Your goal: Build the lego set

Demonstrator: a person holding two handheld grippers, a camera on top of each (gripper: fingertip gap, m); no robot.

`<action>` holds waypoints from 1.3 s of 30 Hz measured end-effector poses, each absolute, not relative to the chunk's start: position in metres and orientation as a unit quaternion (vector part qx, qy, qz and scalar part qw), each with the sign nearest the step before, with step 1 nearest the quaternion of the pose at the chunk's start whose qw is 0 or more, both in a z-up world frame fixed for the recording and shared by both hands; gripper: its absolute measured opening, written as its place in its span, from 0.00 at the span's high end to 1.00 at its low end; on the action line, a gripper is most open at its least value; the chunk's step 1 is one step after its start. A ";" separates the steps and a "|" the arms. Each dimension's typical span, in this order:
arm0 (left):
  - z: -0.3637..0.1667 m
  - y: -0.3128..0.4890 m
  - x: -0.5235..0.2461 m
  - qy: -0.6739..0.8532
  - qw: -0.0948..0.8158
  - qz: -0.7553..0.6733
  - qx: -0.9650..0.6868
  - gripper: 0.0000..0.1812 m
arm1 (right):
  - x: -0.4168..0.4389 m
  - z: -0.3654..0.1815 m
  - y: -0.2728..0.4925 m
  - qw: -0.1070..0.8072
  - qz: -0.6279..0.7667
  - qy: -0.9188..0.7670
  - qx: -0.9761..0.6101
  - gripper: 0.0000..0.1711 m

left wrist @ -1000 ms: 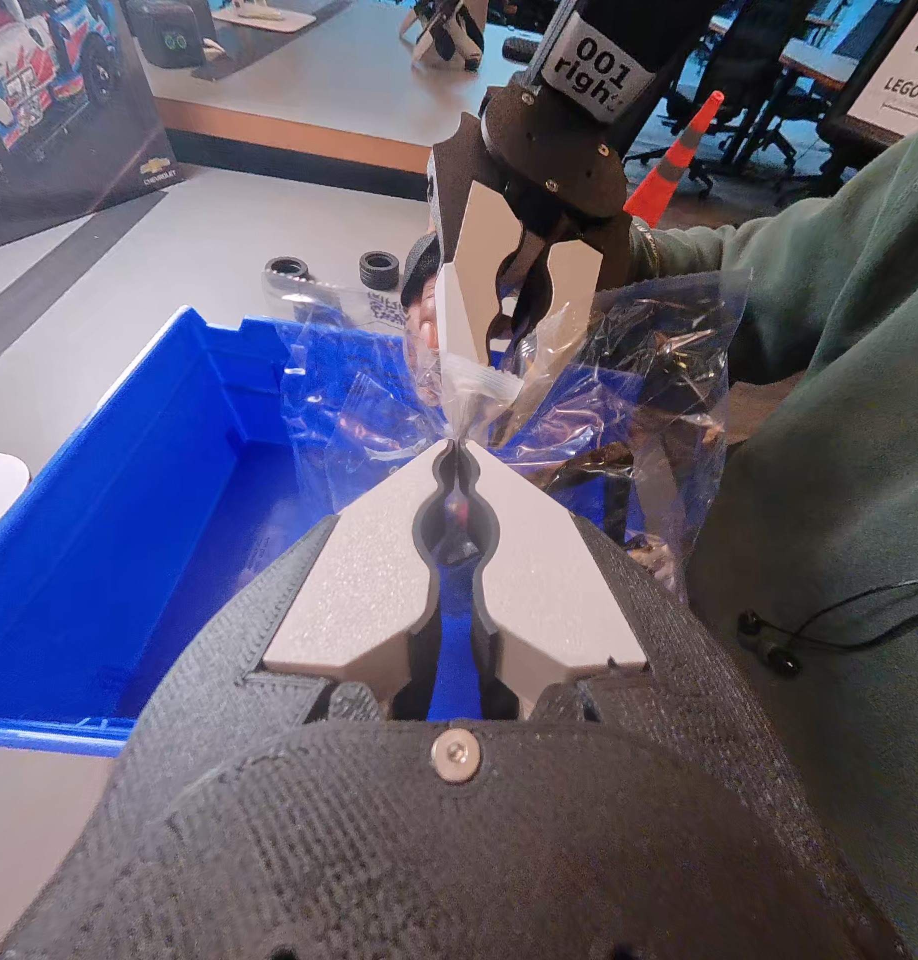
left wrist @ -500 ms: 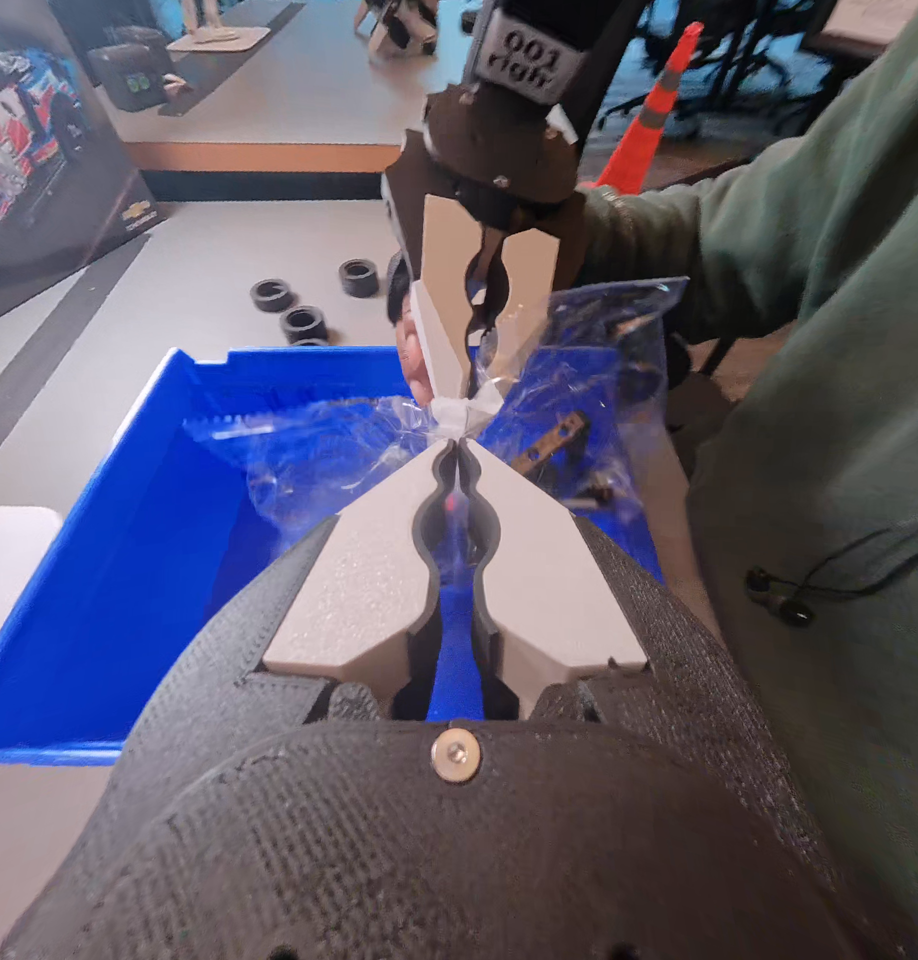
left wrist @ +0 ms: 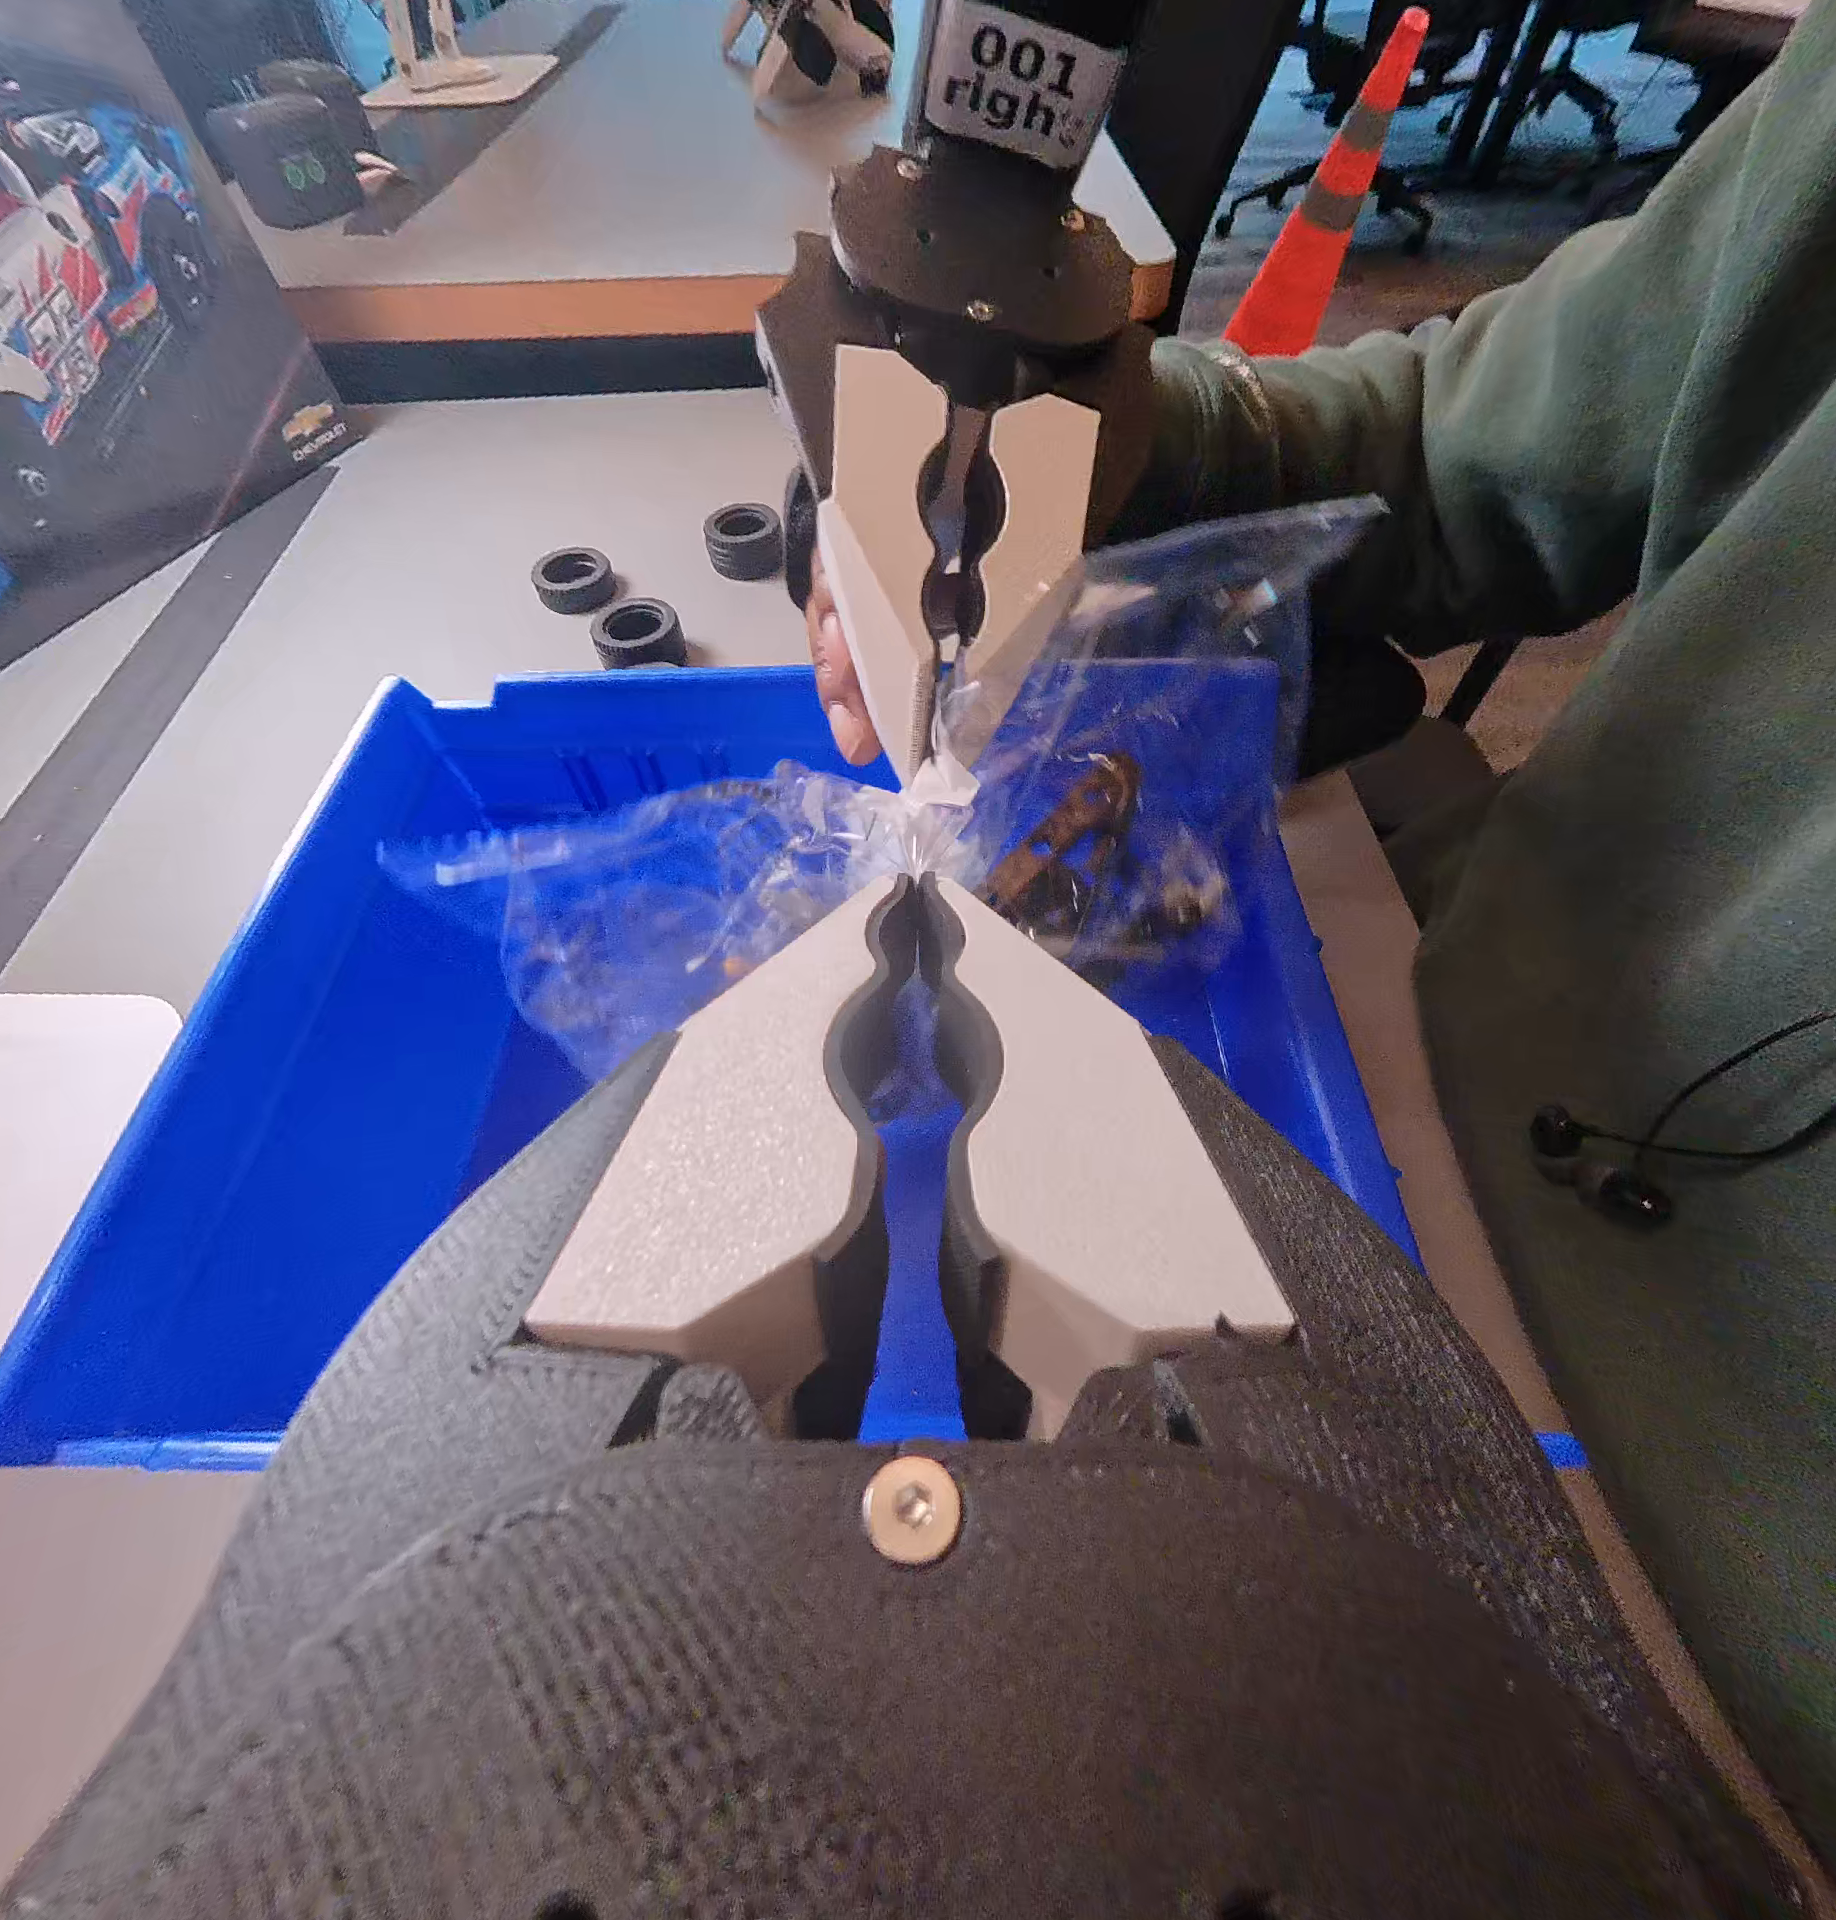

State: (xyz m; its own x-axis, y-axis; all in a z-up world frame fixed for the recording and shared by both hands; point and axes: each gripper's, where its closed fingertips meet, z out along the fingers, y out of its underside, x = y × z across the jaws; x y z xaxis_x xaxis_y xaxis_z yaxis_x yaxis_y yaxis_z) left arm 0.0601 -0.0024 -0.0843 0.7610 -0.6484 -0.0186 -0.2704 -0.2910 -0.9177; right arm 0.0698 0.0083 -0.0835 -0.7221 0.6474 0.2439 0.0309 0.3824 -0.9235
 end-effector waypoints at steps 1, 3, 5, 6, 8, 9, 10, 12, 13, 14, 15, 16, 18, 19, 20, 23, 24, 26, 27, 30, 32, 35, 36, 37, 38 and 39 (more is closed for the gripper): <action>-0.084 -0.003 0.059 0.290 0.520 -0.187 -0.781 1.00 | 0.071 -0.083 0.008 0.300 0.514 -0.773 -0.218 1.00; -0.085 -0.005 0.059 0.291 0.517 -0.196 -0.781 1.00 | 0.073 -0.084 0.007 0.295 0.517 -0.775 -0.213 1.00; -0.083 -0.007 0.061 0.296 0.517 -0.202 -0.777 1.00 | 0.076 -0.081 0.007 0.285 0.532 -0.769 -0.211 1.00; -0.082 -0.008 0.062 0.298 0.517 -0.203 -0.776 1.00 | 0.078 -0.079 0.006 0.283 0.535 -0.768 -0.209 1.00; -0.080 -0.009 0.063 0.302 0.518 -0.206 -0.774 1.00 | 0.081 -0.078 0.005 0.280 0.537 -0.769 -0.204 1.00; -0.079 -0.010 0.063 0.299 0.518 -0.210 -0.773 1.00 | 0.082 -0.077 0.005 0.278 0.540 -0.768 -0.203 1.00; -0.078 -0.010 0.065 0.298 0.517 -0.215 -0.773 1.00 | 0.083 -0.077 0.005 0.273 0.546 -0.765 -0.203 1.00; -0.077 -0.011 0.066 0.299 0.519 -0.216 -0.771 1.00 | 0.085 -0.075 0.006 0.269 0.553 -0.762 -0.204 1.00; -0.076 -0.011 0.066 0.298 0.518 -0.219 -0.771 1.00 | 0.087 -0.075 0.006 0.268 0.555 -0.762 -0.201 1.00; -0.075 -0.012 0.068 0.298 0.518 -0.224 -0.770 1.00 | 0.088 -0.074 0.006 0.267 0.556 -0.761 -0.200 1.00; -0.075 -0.013 0.069 0.299 0.518 -0.226 -0.769 1.00 | 0.090 -0.074 0.005 0.264 0.557 -0.762 -0.199 1.00; -0.075 -0.013 0.069 0.300 0.517 -0.226 -0.769 1.00 | 0.091 -0.075 0.006 0.263 0.558 -0.762 -0.199 1.00; -0.076 -0.013 0.068 0.297 0.516 -0.232 -0.769 1.00 | 0.092 -0.076 0.006 0.262 0.557 -0.762 -0.200 1.00; -0.077 -0.013 0.068 0.295 0.515 -0.236 -0.770 1.00 | 0.092 -0.077 0.007 0.262 0.556 -0.763 -0.201 1.00; -0.078 -0.013 0.068 0.294 0.513 -0.239 -0.771 1.00 | 0.093 -0.077 0.009 0.262 0.556 -0.763 -0.201 1.00; -0.071 -0.017 0.033 0.253 0.530 -0.219 -0.779 1.00 | 0.104 -0.067 0.036 0.269 0.573 -0.742 -0.220 1.00; -0.061 -0.021 0.020 0.231 0.553 -0.236 -0.765 1.00 | 0.105 -0.062 0.049 0.283 0.587 -0.721 -0.237 1.00; -0.076 -0.015 0.055 0.291 0.531 -0.225 -0.763 1.00 | 0.085 -0.075 0.027 0.305 0.554 -0.741 -0.226 1.00; -0.086 -0.009 0.073 0.324 0.510 -0.213 -0.768 1.00 | 0.079 -0.075 0.018 0.299 0.547 -0.750 -0.220 1.00; -0.077 0.001 0.065 0.314 0.522 -0.198 -0.768 1.00 | 0.086 -0.057 0.031 0.288 0.571 -0.737 -0.219 0.94; -0.069 -0.001 0.059 0.308 0.542 -0.202 -0.755 1.00 | 0.092 -0.053 0.032 0.296 0.579 -0.729 -0.215 0.88; -0.072 0.003 0.059 0.298 0.540 -0.197 -0.762 1.00 | 0.097 -0.048 0.027 0.286 0.601 -0.716 -0.211 0.83; -0.073 0.004 0.060 0.293 0.541 -0.201 -0.762 1.00 | 0.097 -0.047 0.026 0.282 0.605 -0.714 -0.213 0.81; -0.072 0.005 0.060 0.287 0.545 -0.204 -0.761 1.00 | 0.098 -0.045 0.026 0.278 0.613 -0.708 -0.214 0.80; -0.071 0.005 0.059 0.279 0.550 -0.204 -0.760 1.00 | 0.099 -0.043 0.026 0.276 0.620 -0.702 -0.215 0.80; -0.070 0.006 0.056 0.270 0.554 -0.204 -0.760 1.00 | 0.098 -0.041 0.027 0.274 0.627 -0.695 -0.220 0.80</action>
